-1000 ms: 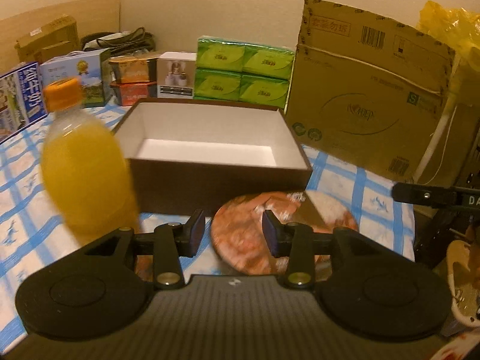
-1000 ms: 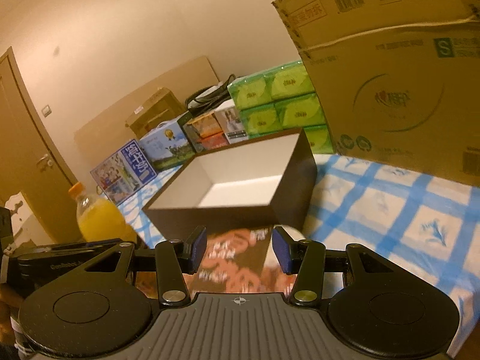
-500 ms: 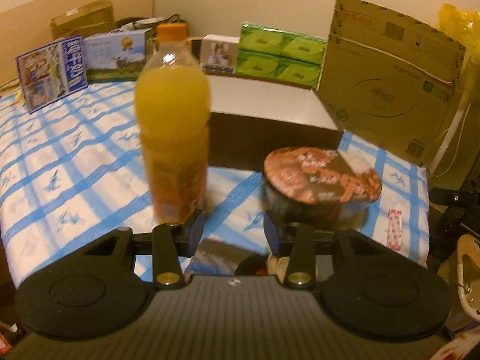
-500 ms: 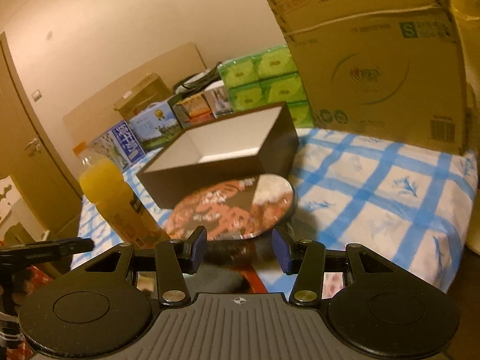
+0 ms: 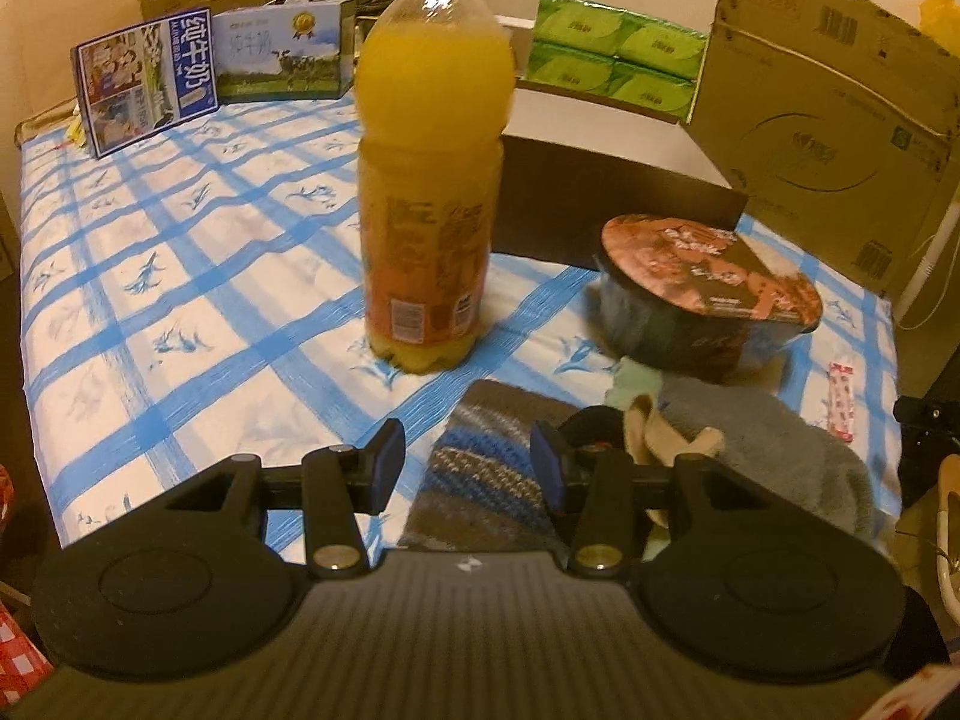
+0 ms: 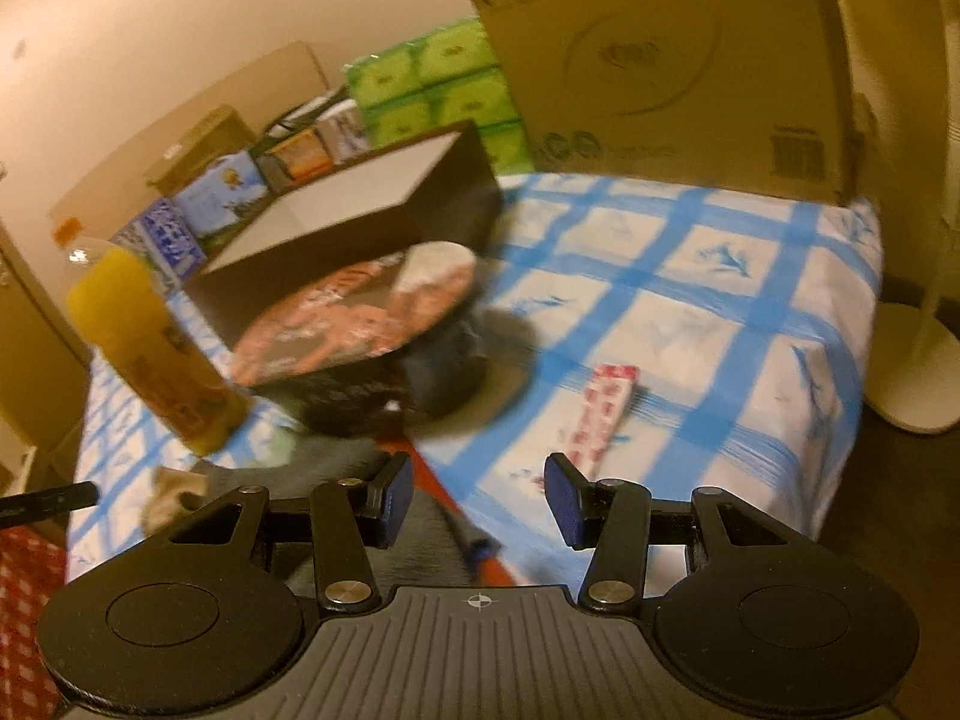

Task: Organize soft objects
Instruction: 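Move both tools back toward the pile on the bed, then grasp the snack stick with the right tool while the left grasps the striped sock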

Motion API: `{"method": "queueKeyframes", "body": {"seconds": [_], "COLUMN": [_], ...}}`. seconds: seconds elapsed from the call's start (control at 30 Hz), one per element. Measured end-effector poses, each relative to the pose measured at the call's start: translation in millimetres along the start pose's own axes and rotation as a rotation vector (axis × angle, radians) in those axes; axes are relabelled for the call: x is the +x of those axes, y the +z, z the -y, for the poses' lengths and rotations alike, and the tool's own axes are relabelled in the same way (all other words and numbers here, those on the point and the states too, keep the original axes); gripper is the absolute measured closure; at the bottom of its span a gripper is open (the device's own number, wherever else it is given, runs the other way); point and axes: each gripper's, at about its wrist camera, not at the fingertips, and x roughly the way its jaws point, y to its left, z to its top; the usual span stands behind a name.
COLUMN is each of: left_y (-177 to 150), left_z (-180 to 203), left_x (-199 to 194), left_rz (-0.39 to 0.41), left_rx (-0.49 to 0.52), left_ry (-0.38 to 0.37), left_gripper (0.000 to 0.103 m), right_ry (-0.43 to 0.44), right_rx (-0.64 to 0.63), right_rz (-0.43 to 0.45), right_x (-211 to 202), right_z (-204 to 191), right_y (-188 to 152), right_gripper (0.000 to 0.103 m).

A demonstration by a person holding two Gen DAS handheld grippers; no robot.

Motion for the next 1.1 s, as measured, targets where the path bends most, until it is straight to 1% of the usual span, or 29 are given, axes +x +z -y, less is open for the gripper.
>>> {"method": "queueKeyframes", "body": {"seconds": [0.3,0.77,0.93,1.1], "left_y": [-6,-9,-9,-10], "left_z": [-8,-16,-17,-17], "left_x": [17,36,40,42], "left_rz": [-0.021,-0.049,-0.055,-0.059], "left_rx": [-0.008,-0.016,-0.017,-0.017], "left_ry": [0.031,0.044,0.046,0.039], "left_gripper": [0.06,0.06,0.06,0.06], "right_ry": [-0.103,-0.171,-0.195,-0.236], "right_rx": [0.053,0.08,0.063,-0.012], "right_rz": [-0.017,0.0,-0.006,0.001], "right_x": [30,71,84,93], "right_z": [29,42,42,33], "right_y": [-5,4,5,3], "right_gripper": [0.054,0.054,0.054,0.055]}}
